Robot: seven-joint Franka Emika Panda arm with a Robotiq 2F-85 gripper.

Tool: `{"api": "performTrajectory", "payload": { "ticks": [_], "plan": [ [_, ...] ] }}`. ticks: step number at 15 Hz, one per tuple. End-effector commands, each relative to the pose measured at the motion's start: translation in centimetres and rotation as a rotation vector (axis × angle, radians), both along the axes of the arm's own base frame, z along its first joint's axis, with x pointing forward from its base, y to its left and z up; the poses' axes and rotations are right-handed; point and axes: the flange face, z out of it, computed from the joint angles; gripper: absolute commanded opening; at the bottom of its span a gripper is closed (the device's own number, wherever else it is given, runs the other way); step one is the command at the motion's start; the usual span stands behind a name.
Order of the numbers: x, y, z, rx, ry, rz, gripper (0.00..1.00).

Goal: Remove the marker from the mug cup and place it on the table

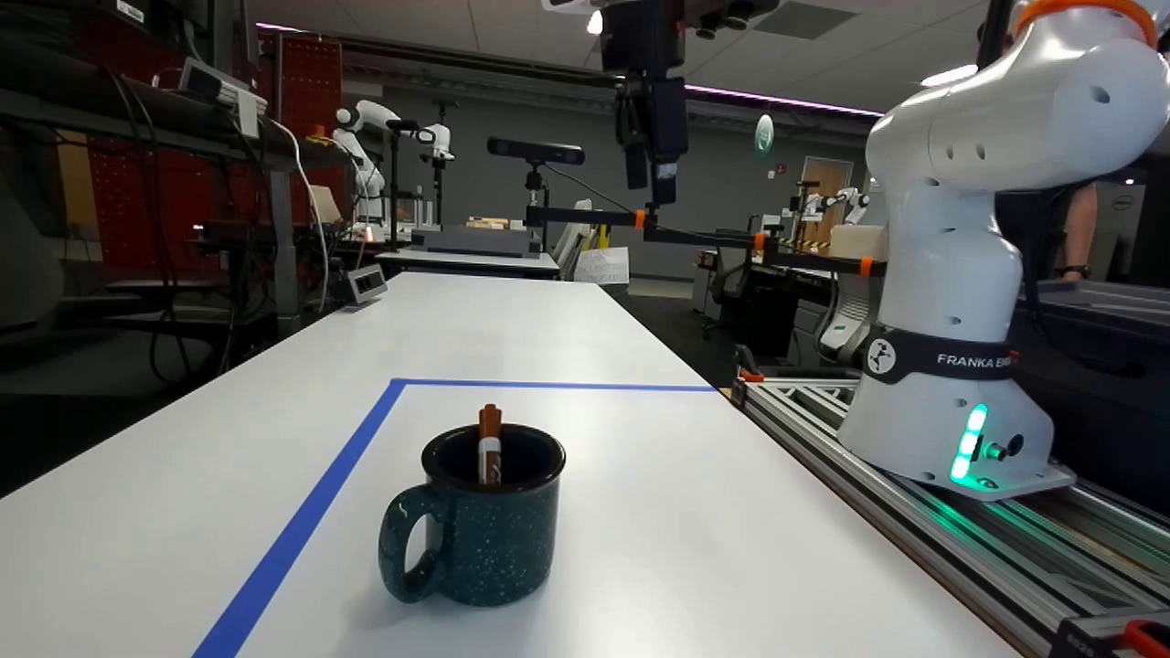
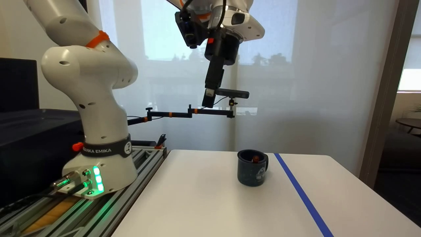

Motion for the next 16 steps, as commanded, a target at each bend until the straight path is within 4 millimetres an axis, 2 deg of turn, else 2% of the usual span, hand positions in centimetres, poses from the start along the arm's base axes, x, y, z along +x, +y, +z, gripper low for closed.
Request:
{"api": "performTrajectory", "payload": {
  "ticks": [1, 5, 9, 10, 13, 16],
  "plan": [
    [2.3, -0.8, 0.4, 0.005, -0.022, 0.006, 1.0],
    [5.7, -0.8, 0.3, 0.005, 0.012, 0.21, 1.0],
    [8.3, 0.3, -0.6, 0.074, 0.07, 0.4, 1.0],
    [6.7, 0.1, -0.5, 0.044, 0.045, 0.315, 1.0],
    [7.9, 0.4, -1.2, 0.06, 0.075, 0.375, 1.0],
    [8.4, 2.8, -0.1, -0.058, 0.062, 0.429, 1.0]
  ]
}}
